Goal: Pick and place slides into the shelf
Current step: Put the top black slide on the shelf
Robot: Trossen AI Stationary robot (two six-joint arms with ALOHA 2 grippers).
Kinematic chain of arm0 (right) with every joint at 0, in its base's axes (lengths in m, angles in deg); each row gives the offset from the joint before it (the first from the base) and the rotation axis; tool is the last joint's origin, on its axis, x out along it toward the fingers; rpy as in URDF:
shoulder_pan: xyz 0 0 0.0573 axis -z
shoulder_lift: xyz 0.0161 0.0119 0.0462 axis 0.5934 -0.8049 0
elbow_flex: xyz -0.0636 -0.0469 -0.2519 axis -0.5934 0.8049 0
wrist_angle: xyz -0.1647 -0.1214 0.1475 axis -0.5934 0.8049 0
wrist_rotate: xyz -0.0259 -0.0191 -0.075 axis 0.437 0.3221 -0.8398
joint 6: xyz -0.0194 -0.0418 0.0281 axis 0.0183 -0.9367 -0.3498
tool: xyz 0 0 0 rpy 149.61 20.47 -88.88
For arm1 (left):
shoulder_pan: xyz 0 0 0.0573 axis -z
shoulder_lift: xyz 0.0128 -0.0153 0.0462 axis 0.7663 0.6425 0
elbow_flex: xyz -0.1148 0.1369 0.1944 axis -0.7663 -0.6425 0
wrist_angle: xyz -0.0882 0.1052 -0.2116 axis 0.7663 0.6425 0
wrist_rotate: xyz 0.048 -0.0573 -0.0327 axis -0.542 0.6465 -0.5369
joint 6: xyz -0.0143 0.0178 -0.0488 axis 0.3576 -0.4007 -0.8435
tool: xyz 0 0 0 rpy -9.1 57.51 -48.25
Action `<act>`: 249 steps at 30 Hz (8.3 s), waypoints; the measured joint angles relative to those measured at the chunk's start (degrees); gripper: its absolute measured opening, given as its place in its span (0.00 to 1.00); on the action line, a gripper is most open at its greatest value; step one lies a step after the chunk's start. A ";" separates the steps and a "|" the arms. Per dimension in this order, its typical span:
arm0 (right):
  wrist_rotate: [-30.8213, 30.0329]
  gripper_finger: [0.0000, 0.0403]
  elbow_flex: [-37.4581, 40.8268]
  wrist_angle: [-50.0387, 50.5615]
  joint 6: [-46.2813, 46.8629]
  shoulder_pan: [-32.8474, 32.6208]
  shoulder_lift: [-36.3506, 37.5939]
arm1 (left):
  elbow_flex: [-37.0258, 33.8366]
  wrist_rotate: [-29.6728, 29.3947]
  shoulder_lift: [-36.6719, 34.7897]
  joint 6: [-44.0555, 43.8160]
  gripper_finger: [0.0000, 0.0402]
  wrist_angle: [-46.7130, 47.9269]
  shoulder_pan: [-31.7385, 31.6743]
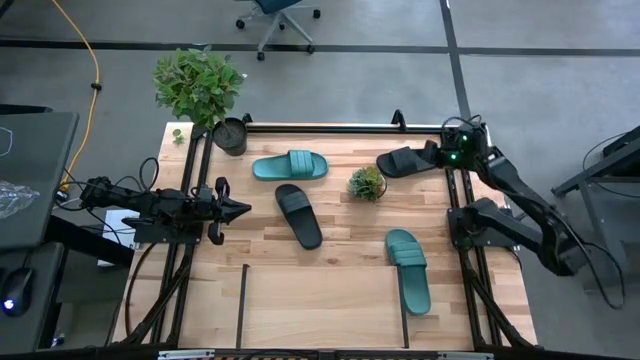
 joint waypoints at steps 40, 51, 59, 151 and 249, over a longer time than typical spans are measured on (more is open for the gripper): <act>1.60 0.50 -11.58 7.11 -19.15 3.91 -26.69 | -0.02 0.11 0.04 -2.23 0.00 0.00 0.00; -1.79 0.50 -11.58 7.63 -19.57 2.47 -26.69 | 0.00 0.11 0.04 -1.35 0.00 0.00 0.00; -4.87 0.50 -11.56 8.96 -18.17 0.52 -26.71 | 0.00 0.16 0.04 -1.03 0.00 0.00 0.00; -3.24 0.18 1.68 -8.67 -7.68 -0.13 -20.59 | 0.00 0.76 0.04 -2.80 0.00 0.02 0.02; 30.95 0.00 -32.46 -6.20 -1.30 -52.56 -20.55 | -0.02 0.70 0.03 -2.82 0.00 0.21 0.00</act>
